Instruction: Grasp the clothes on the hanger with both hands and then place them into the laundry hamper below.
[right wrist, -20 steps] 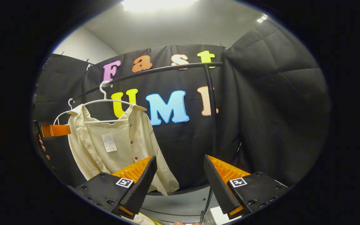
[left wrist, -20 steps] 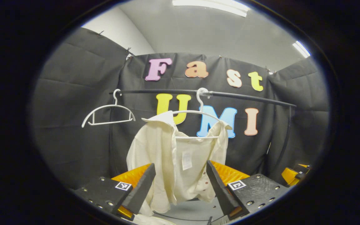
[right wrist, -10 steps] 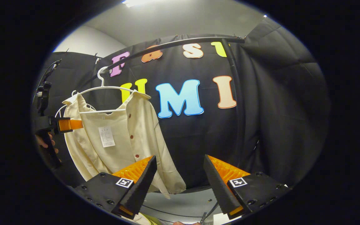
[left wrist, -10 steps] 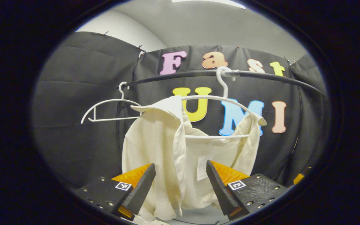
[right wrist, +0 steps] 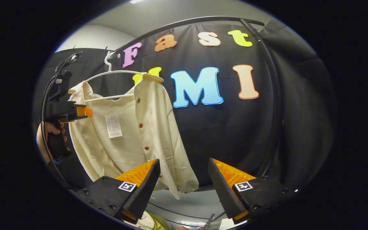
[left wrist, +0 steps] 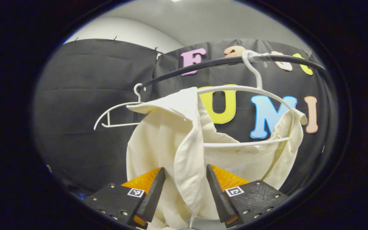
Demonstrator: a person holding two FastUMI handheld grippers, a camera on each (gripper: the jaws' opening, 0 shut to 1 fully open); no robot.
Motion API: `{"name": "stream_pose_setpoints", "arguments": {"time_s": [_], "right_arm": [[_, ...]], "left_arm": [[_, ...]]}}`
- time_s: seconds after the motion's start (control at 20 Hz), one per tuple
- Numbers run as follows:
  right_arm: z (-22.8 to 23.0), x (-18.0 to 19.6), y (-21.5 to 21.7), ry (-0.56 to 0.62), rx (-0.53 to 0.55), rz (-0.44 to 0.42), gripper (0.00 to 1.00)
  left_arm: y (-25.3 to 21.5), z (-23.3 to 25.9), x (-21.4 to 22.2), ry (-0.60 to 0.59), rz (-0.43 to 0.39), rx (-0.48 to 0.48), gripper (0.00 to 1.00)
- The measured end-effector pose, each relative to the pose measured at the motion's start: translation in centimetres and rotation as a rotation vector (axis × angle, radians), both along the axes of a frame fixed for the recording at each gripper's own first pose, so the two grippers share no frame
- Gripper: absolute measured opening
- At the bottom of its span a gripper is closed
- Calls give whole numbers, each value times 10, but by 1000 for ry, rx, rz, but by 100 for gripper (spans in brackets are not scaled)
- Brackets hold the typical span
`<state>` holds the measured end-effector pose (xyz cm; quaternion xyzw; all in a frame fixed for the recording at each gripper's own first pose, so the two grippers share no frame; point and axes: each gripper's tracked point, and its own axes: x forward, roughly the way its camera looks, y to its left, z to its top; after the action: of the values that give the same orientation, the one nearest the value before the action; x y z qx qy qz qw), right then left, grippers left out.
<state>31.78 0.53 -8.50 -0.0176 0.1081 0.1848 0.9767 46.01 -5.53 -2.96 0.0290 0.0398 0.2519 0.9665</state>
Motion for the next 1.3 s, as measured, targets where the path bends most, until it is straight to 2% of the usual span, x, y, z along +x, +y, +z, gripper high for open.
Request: {"name": "stream_pose_setpoints", "arguments": {"time_s": [0.15, 0.25, 0.3, 0.35, 0.4, 0.45, 0.5, 0.55, 0.6, 0.65, 0.7, 0.75, 0.95, 1.1, 1.3], "right_arm": [[-6, 4, 6, 15, -5, 17, 92], [-9, 7, 7, 30, 5, 21, 96], [-8, 9, 8, 31, 10, 21, 92], [-6, 11, 8, 27, 14, 22, 92], [-3, 15, 10, 17, 16, 25, 92], [0, 18, 14, 9, 18, 30, 95], [4, 23, 21, 5, 26, 38, 92], [8, 25, 29, 6, 43, 52, 97], [14, 27, 40, 15, 71, 66, 98], [20, 27, 55, 20, 104, 104, 93], [27, 29, 71, 15, 128, 134, 93], [36, 31, 84, -1, 145, 161, 98], [63, 57, 131, -57, 196, 198, 98], [74, 74, 154, -105, 212, 200, 97], [79, 108, 177, -143, 220, 152, 98]], "left_arm": [[10, -1, 8, 10, 28, 10, 78], [18, -1, 8, 3, 54, 5, 53], [18, 0, 8, -5, 47, 0, 41], [19, 0, 7, -5, 48, 9, 44], [24, 2, 2, -16, 67, 21, 35], [21, 4, 2, -29, 44, 12, 27], [16, 7, 2, -37, 14, -1, 18], [18, 8, 2, -45, -3, -2, 9], [17, 9, 1, -54, -26, -6, 2], [16, 10, -4, -53, -42, -6, 1], [16, 11, -6, -55, -55, -6, 1], [16, 12, -8, -62, -64, -11, 1], [10, 26, -19, -100, -108, -6, 2], [12, 30, -25, -97, -124, -3, 2], [16, 32, -26, -95, -124, -11, 1]]}}
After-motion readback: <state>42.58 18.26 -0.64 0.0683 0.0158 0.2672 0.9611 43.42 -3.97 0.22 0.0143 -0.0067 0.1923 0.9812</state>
